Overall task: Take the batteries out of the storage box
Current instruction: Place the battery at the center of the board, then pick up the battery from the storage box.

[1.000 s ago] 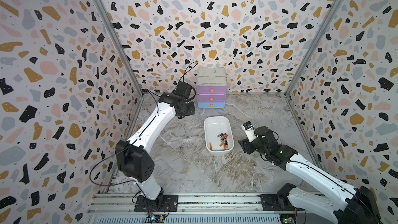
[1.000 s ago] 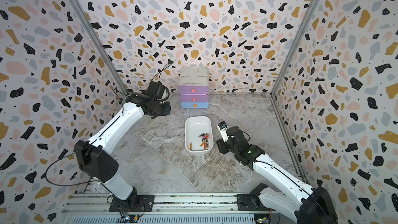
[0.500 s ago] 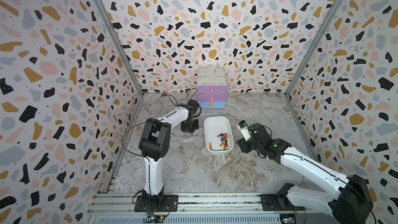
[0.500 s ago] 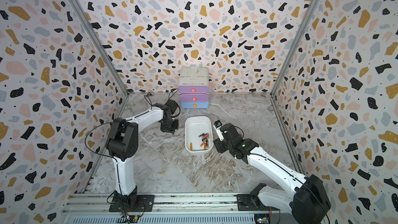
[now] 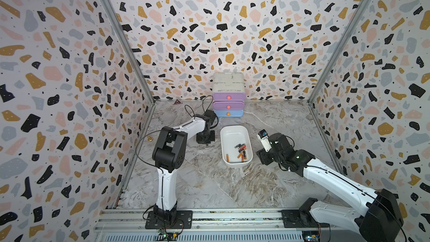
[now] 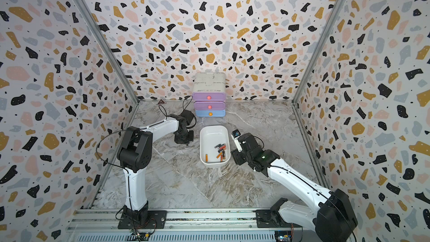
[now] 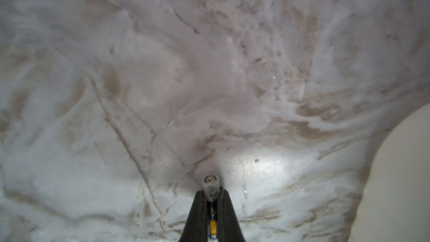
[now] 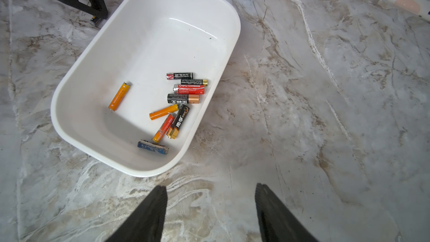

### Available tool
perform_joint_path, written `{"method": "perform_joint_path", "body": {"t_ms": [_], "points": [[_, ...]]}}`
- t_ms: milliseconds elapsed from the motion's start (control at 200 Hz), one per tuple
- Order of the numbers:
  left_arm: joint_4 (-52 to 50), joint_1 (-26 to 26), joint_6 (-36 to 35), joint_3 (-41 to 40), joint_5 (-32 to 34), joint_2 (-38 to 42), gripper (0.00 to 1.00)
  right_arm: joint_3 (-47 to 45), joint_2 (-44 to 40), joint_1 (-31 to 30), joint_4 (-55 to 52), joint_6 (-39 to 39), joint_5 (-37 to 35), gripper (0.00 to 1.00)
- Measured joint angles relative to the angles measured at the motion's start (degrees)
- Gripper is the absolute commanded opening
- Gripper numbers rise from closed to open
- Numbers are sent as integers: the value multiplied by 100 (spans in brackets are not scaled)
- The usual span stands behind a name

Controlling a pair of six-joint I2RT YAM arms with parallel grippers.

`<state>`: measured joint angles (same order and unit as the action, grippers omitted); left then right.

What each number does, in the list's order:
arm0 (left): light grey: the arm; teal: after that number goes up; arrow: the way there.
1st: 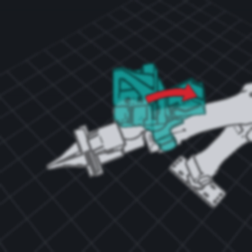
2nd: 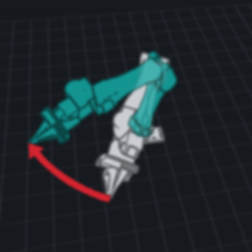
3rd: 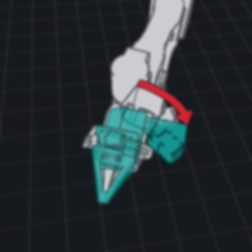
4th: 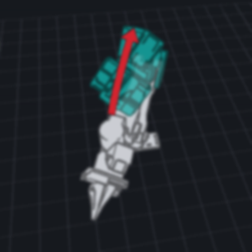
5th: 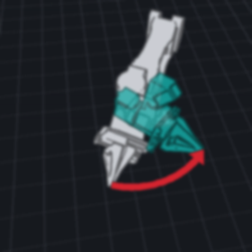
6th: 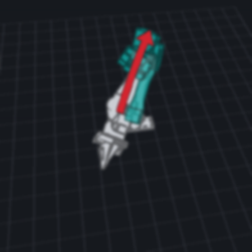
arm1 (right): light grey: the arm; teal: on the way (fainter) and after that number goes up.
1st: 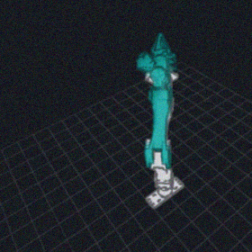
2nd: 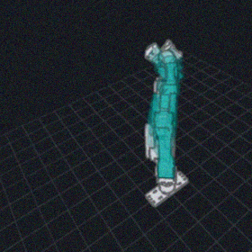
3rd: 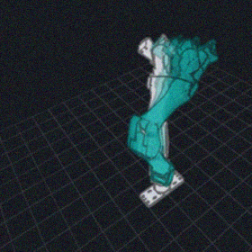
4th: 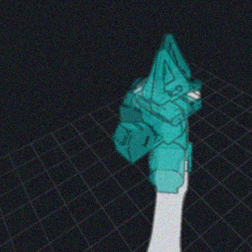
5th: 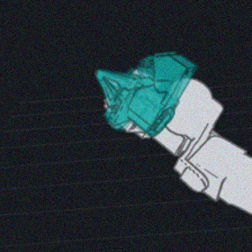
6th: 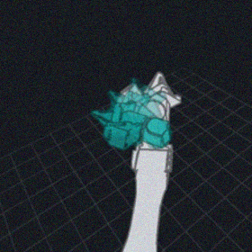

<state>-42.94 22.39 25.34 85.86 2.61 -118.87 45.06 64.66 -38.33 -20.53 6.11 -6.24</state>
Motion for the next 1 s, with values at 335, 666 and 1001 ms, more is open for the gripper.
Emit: {"method": "perform_joint_path", "body": {"t_ms": [335, 666, 1001], "points": [[94, 94, 57, 0, 92, -13, 40, -15, -149, 0, -2, -39, -111, 67], [-407, 282, 17, 50, 173, 1012, 41, -133, -376, 0, 42, -28, -326, 71], [-1005, 1620, -1344, 2251, -385, 881, 37, -732, -968, 273, 321, 452, -396, 72]]}}
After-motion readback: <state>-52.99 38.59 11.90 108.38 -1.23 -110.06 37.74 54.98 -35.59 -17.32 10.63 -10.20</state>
